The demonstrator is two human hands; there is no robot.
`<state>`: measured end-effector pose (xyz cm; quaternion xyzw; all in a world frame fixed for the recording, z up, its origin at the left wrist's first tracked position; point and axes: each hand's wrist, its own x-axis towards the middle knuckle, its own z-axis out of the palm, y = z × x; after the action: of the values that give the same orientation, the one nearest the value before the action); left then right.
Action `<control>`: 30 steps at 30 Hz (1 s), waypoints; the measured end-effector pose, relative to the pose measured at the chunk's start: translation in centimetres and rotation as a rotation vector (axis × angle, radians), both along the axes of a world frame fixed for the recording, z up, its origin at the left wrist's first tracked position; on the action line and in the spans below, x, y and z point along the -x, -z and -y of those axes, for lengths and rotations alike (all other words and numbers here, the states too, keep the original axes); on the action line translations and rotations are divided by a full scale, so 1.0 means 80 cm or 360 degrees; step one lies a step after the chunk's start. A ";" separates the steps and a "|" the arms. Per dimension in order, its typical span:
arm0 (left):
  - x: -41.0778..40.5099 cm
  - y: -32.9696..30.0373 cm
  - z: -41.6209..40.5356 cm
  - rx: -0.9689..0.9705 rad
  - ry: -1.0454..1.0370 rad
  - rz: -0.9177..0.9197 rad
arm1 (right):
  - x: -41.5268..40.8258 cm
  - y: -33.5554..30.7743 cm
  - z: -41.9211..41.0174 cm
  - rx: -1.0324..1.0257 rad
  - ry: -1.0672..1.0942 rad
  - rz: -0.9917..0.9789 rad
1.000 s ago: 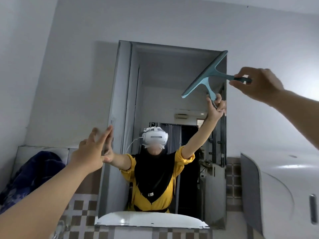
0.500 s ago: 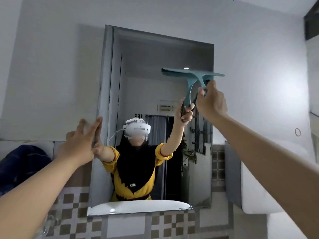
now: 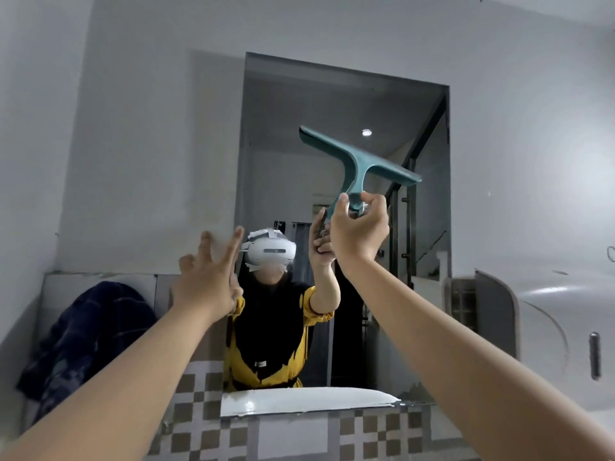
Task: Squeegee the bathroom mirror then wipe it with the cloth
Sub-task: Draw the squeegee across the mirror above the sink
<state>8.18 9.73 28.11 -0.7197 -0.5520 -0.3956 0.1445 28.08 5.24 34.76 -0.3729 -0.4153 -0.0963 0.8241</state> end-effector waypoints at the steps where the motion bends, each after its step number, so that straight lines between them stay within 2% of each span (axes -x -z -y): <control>1: -0.002 0.003 0.001 -0.0049 0.0020 -0.0019 | 0.009 0.000 -0.002 -0.0004 -0.0024 -0.0039; 5: 0.005 0.008 -0.014 -0.0111 -0.0014 0.0001 | 0.038 -0.001 -0.004 -0.0051 -0.0125 -0.0069; 7: 0.002 0.010 -0.014 -0.0078 -0.0043 -0.0080 | 0.055 0.002 -0.007 -0.0059 -0.0160 0.0017; 11: 0.002 0.008 -0.010 -0.0077 -0.0047 -0.0039 | 0.089 0.015 -0.019 -0.0002 -0.0182 0.0272; 15: 0.003 0.007 -0.011 -0.0044 -0.0036 -0.0043 | 0.088 0.021 -0.025 -0.0005 -0.0156 0.0389; 23: -0.002 0.004 -0.005 0.0020 -0.0111 0.0018 | 0.002 0.035 -0.010 0.0175 0.0236 0.0887; 26: -0.003 0.005 -0.004 0.0003 -0.0129 0.0012 | -0.031 0.026 0.005 0.0141 0.0450 0.1053; 30: -0.001 0.005 -0.007 0.0056 -0.0071 0.0029 | -0.063 0.011 0.012 0.0108 0.0536 0.1154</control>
<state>8.23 10.27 27.72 -0.7061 -0.5760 -0.3890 0.1355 33.11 4.31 33.86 -0.4045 -0.6153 -0.3417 0.5840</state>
